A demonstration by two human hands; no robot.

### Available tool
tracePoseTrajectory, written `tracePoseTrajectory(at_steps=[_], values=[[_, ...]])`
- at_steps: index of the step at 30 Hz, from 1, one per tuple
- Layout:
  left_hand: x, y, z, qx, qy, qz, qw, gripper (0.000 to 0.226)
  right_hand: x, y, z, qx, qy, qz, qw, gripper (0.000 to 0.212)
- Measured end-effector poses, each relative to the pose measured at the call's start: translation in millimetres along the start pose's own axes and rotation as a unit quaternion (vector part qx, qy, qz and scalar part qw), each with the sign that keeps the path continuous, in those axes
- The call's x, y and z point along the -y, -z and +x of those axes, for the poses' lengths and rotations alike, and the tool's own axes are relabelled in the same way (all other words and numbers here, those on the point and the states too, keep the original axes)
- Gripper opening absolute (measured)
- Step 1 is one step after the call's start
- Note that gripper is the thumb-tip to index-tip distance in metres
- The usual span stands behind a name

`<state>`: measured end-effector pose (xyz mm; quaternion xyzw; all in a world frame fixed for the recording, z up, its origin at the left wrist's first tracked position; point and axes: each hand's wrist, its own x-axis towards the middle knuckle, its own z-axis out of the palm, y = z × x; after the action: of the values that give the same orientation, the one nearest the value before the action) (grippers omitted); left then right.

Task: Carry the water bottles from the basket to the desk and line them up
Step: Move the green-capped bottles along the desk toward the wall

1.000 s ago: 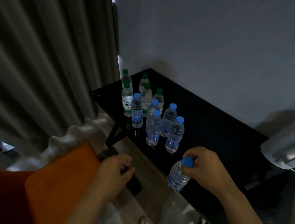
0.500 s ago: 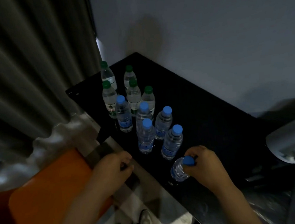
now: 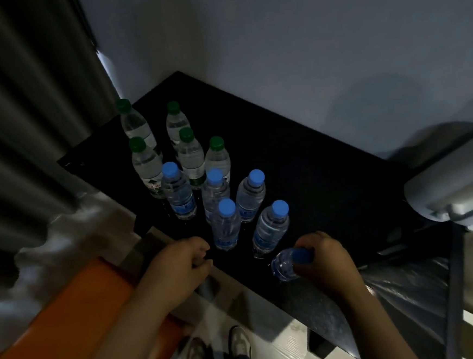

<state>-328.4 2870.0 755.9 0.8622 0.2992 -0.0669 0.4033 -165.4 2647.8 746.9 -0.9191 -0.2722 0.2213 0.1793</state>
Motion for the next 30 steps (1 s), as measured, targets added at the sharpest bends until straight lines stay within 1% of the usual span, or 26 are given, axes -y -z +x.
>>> tracePoseTrajectory(at_steps=[6, 10, 12, 15, 18, 24, 30], values=[[7.8, 5.4, 6.5, 0.025, -0.004, -0.012, 1.000, 0.031, 4.9, -6.0, -2.1, -0.048, -0.021, -0.003, 0.999, 0.027], [8.9, 10.2, 6.8, 0.022, -0.010, -0.011, 1.000, 0.031, 12.5, -0.7, -5.4, -0.058, -0.075, -0.013, 0.995, 0.037], [7.8, 15.1, 5.3, 0.023, -0.020, -0.006, 1.000, 0.030, 19.9, 4.8, -9.7, -0.077, -0.085, -0.011, 0.993, 0.041], [7.8, 23.8, 2.9, 0.017, -0.029, -0.012, 0.999, 0.030, 39.6, 15.9, -17.1, -0.095, -0.058, -0.013, 0.994, 0.043], [9.8, 35.6, 0.1, 0.019, -0.050, -0.017, 0.998, 0.030, 66.3, 27.4, -23.0, -0.109, -0.018, -0.004, 0.994, 0.036], [14.4, 61.7, -3.0, -0.004, -0.089, -0.014, 0.996, 0.030, 110.8, 36.8, -25.9, -0.105, 0.036, -0.009, 0.994, 0.026], [5.2, 83.3, 7.3, -0.027, -0.105, -0.027, 0.994, 0.031, 129.7, 57.7, -8.0, -0.097, 0.085, -0.016, 0.992, 0.027]])
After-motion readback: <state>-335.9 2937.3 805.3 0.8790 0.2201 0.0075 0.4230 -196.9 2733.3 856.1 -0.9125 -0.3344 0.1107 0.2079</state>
